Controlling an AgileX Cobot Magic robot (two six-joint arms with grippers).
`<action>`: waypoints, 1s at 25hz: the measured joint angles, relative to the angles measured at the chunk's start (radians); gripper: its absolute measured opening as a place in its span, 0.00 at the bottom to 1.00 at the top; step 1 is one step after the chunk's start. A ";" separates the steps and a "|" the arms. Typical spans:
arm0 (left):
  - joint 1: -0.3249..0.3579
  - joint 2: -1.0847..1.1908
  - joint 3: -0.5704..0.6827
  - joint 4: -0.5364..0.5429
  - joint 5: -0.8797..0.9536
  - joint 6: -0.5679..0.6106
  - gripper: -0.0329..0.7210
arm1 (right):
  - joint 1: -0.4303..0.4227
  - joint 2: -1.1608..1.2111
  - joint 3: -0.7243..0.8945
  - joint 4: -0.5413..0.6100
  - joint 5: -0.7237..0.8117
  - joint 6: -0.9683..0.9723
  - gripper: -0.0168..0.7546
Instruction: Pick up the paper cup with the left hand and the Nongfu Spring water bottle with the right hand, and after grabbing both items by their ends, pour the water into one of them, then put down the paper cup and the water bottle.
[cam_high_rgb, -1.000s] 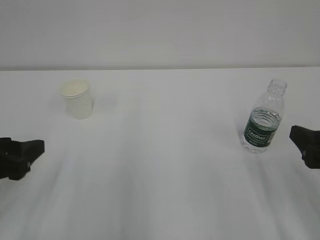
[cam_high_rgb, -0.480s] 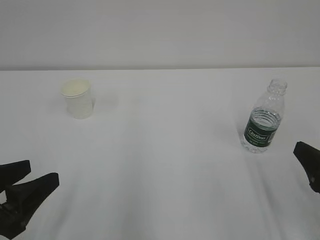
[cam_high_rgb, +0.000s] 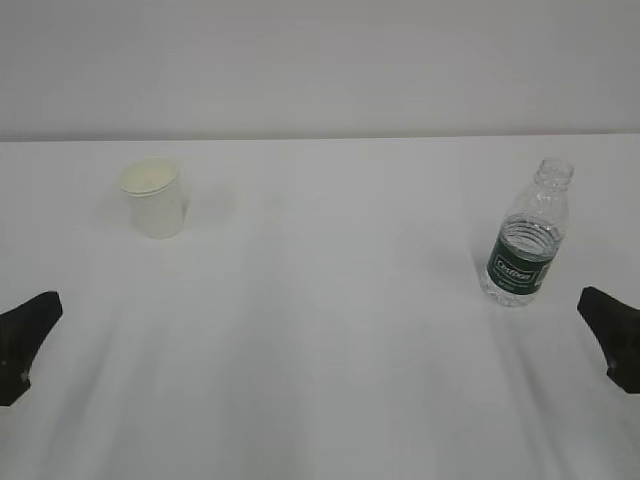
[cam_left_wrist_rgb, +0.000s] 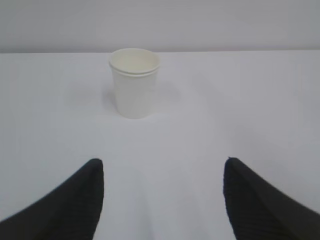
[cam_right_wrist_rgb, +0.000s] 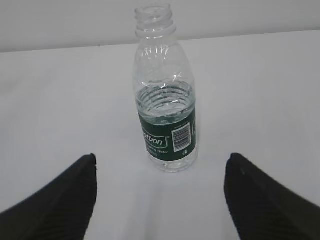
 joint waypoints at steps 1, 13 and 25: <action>0.000 0.039 0.000 -0.007 -0.026 0.006 0.76 | 0.000 0.018 0.000 0.000 -0.019 -0.009 0.79; 0.000 0.378 -0.125 -0.031 -0.084 0.024 0.76 | 0.000 0.209 0.000 0.053 -0.176 -0.189 0.79; 0.000 0.378 -0.208 -0.062 -0.087 0.029 0.73 | 0.000 0.311 -0.049 0.094 -0.180 -0.230 0.79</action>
